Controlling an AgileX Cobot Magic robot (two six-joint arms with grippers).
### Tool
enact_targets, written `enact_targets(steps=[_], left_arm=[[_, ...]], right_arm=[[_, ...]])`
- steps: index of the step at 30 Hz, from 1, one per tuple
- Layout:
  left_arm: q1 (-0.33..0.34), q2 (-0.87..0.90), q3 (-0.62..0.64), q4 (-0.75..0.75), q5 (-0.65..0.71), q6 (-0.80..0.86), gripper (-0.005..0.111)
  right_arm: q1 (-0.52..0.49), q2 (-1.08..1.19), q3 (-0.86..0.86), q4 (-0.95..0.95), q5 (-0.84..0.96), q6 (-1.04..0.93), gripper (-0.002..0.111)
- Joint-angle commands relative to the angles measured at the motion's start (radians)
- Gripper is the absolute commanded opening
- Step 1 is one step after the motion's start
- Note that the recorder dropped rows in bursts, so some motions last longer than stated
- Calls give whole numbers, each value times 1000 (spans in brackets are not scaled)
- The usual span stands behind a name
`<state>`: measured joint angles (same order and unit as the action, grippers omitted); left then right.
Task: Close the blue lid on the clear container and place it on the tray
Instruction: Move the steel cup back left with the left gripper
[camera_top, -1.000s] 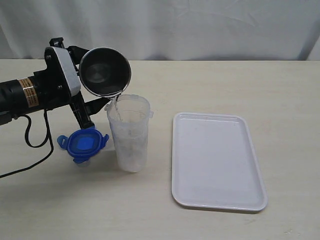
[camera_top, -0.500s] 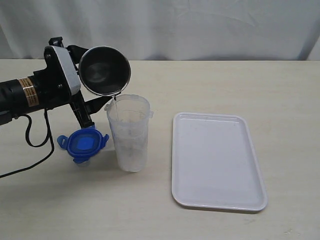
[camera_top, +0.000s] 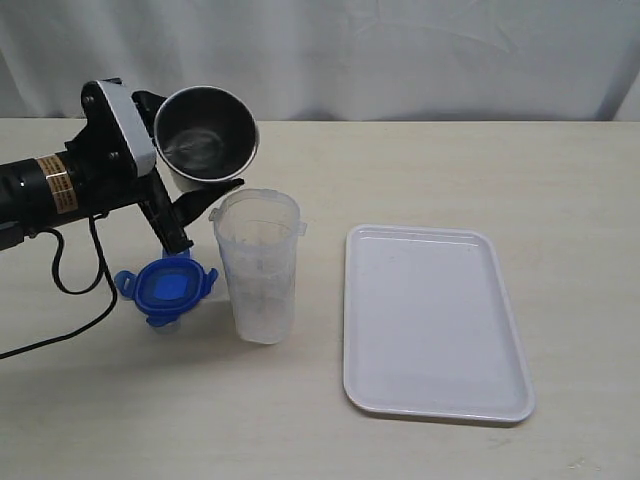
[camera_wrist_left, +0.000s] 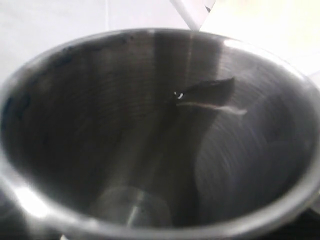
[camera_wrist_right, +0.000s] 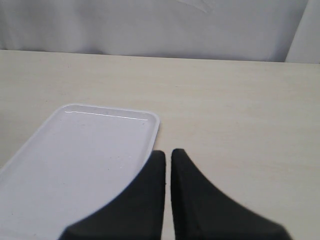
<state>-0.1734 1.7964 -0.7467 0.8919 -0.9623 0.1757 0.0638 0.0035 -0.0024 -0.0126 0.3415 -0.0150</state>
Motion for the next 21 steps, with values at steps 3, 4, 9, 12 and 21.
enact_targets(steps=[3,4,9,12,21], left_arm=[[-2,-16,-15,-94,-84,-298,0],[-2,-16,-15,-105,-91,-340,0],[-2,-16,-15,-183,-84,-461,0],[-2,-16,-15,-293,-46,-497,0],[63,-3,-148,-354,197,-591,0]], right_arm=[[-3,-4,2,1,0,2,4],[-3,-4,2,1,0,2,4],[-3,-4,2,1,0,2,4],[-3,-4,2,1,0,2,4],[-3,-4,2,1,0,2,4]])
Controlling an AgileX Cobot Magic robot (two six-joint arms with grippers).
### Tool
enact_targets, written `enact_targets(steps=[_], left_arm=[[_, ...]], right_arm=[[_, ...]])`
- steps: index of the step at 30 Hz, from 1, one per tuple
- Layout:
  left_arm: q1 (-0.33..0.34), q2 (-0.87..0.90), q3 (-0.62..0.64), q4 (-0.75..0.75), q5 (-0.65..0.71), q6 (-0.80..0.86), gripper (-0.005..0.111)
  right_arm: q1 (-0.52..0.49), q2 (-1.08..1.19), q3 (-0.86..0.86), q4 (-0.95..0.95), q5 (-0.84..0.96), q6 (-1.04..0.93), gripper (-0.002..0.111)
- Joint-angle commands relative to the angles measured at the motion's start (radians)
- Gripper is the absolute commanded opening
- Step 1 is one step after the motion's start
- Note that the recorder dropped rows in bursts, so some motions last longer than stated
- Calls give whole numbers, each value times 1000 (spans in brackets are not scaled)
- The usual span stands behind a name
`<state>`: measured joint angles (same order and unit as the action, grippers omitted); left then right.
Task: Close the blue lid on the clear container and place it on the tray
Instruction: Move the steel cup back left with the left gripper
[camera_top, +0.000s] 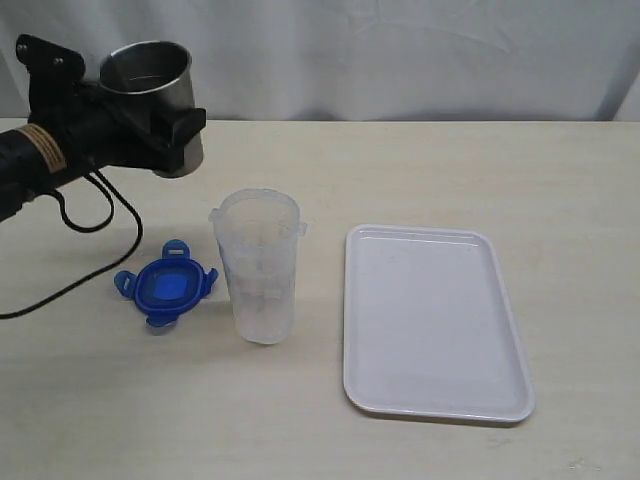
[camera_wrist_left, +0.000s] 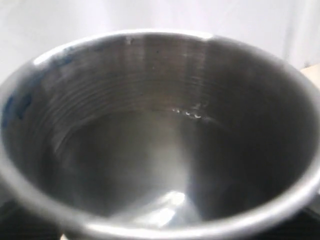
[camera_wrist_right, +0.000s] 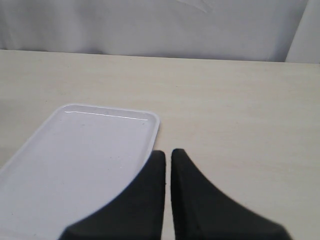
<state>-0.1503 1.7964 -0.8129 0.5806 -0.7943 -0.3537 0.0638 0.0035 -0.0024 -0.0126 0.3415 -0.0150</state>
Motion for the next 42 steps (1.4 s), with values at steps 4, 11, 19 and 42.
enact_targets(steps=[4,11,19,42], left_arm=[[89,50,-186,-43,80,-118,0],[116,191,-435,-41,272,-97,0],[152,345,-627,-43,327,-72,0],[272,643,-783,-11,205,-31,0]], right_arm=[[-3,-4,2,1,0,2,4],[-3,-4,2,1,0,2,4],[-3,-4,2,1,0,2,4],[-3,-4,2,1,0,2,4]])
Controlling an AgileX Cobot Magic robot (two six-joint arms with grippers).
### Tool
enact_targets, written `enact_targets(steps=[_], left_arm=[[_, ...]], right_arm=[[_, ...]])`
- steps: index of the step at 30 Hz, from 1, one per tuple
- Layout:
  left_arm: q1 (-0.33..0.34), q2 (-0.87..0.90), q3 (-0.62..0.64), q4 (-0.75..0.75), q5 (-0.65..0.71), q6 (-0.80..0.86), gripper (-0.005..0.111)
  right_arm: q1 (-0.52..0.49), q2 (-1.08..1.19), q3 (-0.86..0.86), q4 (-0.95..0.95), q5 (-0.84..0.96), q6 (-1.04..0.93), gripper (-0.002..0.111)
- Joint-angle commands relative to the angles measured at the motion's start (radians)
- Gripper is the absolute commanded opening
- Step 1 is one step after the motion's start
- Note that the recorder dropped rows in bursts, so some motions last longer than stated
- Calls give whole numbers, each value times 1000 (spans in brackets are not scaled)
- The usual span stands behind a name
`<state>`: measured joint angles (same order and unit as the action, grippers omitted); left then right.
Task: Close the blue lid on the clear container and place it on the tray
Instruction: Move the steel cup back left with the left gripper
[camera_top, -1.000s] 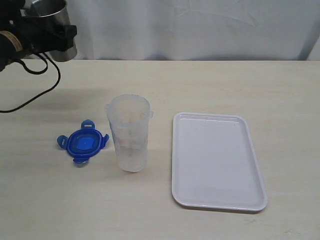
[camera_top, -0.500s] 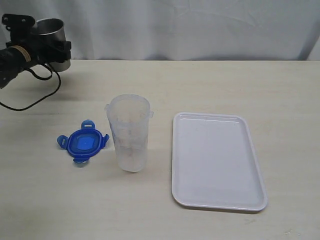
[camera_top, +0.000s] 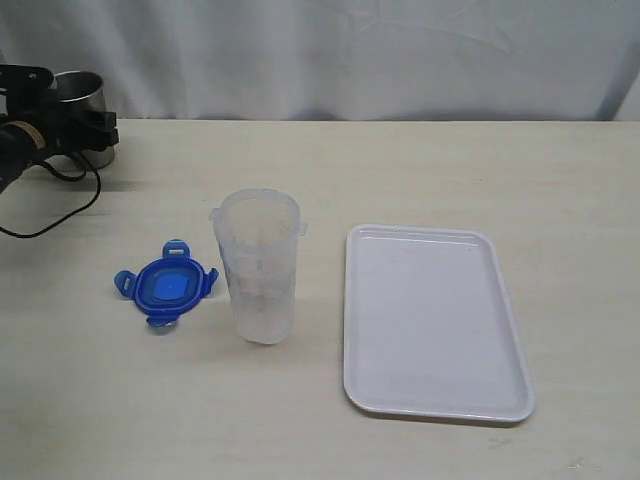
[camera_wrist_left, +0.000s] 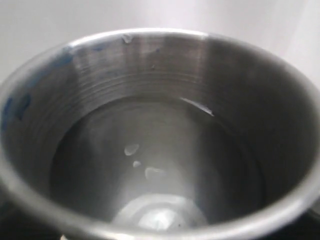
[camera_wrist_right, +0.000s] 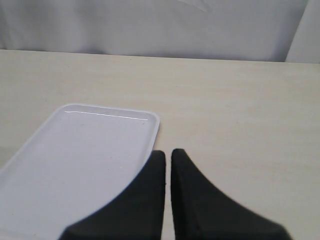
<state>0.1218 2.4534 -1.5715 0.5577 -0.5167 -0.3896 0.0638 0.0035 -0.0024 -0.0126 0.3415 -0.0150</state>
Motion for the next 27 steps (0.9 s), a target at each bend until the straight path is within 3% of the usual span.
enact_targets(steps=[1,27], left_arm=[[1,-14,-24,12,-75,5,0],[10,22,-24,91,-109,-75,0]], right_arm=[[-3,-4,2,1,0,2,4],[-3,-4,2,1,0,2,4]])
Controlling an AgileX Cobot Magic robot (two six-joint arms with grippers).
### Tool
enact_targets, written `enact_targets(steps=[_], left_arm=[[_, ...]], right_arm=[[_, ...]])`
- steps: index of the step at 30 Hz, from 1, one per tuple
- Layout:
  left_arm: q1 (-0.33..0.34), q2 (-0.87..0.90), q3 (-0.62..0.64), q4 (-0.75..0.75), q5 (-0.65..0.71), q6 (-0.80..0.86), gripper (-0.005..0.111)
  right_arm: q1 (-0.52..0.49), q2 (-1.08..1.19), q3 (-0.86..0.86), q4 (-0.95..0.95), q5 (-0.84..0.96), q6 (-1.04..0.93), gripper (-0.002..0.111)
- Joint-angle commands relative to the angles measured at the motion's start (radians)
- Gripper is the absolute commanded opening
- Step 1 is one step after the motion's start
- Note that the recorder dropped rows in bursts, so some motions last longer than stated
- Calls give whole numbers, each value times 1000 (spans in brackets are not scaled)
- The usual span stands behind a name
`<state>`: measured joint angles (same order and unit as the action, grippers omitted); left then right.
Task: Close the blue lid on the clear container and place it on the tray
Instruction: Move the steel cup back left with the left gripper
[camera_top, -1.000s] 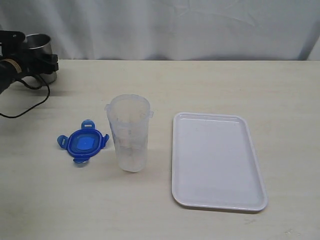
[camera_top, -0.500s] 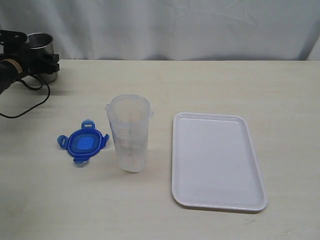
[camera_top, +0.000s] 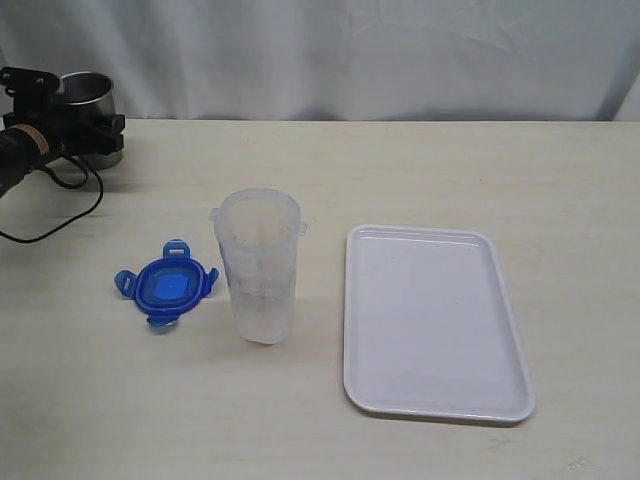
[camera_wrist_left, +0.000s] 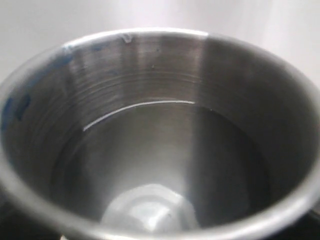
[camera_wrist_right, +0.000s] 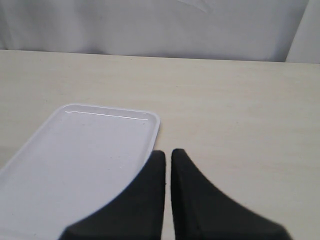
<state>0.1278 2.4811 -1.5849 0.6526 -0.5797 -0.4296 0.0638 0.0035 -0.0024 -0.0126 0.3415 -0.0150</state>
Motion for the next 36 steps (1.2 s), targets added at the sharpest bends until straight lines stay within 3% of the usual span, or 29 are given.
enact_targets(steps=[1,7,9,12,17,20,28,36], left_arm=[[4,-6,-11,-8,-46,-46,0],[6,-6,-11,-9,-47,-63,0],[6,-6,-11,-9,-47,-74,6],[6,-6,-11,-5,-42,-74,23],[6,-6,-11,17,-40,-74,68],[6,-6,-11,19,-32,-74,81],[6,-6,-11,26,-20,-81,82],[6,-6,-11,147,-54,-128,83]], right_arm=[[-3,-4,2,1,0,2,4],[-3,-4,2,1,0,2,4],[-3,-4,2,1,0,2,4],[-3,-4,2,1,0,2,4],[-3,-4,2,1,0,2,4],[-3,-4,2,1,0,2,4],[-3,-4,2,1,0,2,4],[-3,-4,2,1,0,2,4]])
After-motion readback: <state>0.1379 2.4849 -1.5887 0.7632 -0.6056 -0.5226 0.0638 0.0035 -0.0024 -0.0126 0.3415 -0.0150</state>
